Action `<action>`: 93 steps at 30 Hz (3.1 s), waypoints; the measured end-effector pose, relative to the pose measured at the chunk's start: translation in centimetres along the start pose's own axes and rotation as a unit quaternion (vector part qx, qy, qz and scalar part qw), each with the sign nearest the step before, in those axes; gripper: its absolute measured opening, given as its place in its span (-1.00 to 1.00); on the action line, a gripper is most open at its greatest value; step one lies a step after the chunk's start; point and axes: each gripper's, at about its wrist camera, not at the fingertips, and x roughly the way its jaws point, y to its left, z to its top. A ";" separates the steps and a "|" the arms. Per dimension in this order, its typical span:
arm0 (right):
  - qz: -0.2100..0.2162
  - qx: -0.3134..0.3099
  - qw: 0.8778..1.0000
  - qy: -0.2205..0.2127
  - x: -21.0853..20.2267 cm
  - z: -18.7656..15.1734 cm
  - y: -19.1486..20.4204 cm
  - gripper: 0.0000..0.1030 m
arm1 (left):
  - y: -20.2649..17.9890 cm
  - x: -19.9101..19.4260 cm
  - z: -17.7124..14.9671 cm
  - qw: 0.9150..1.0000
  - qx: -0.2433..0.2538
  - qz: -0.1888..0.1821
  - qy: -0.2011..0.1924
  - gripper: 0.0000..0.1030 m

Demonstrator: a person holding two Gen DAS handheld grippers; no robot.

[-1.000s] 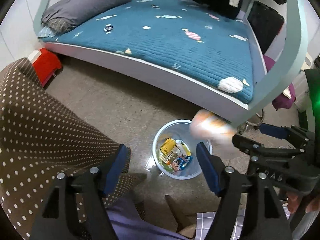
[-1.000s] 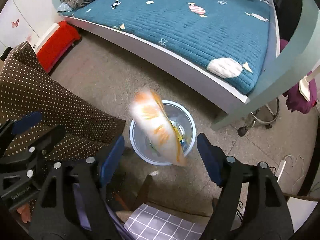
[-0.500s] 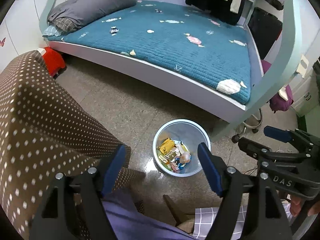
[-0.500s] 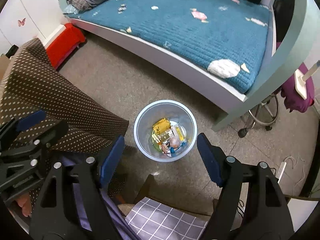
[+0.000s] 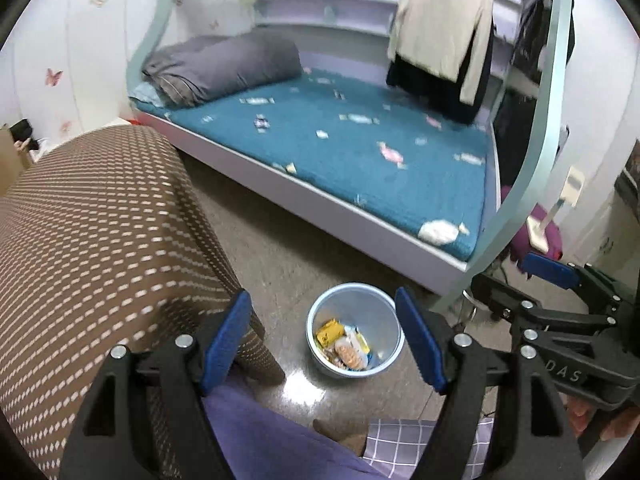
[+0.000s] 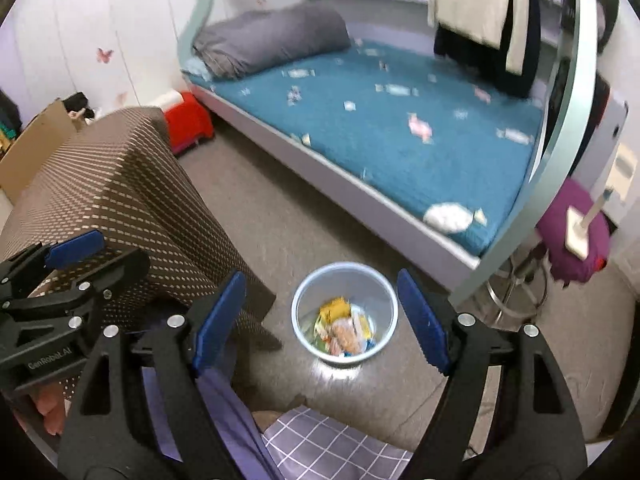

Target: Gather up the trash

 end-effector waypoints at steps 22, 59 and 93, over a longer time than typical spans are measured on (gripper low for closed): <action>0.072 -0.069 0.979 -0.179 -12.0 -1.9 5.7 0.73 | 1.1 -16.7 -4.5 0.974 -0.043 0.106 -0.195 0.66; 0.116 -0.128 0.968 -0.181 -13.0 -3.4 10.0 0.79 | 3.7 -21.2 -7.0 0.953 -0.100 0.203 -0.202 0.66; 0.082 -0.108 0.977 -0.163 -12.7 -4.0 9.0 0.79 | 3.0 -20.8 -7.1 0.958 -0.095 0.182 -0.201 0.77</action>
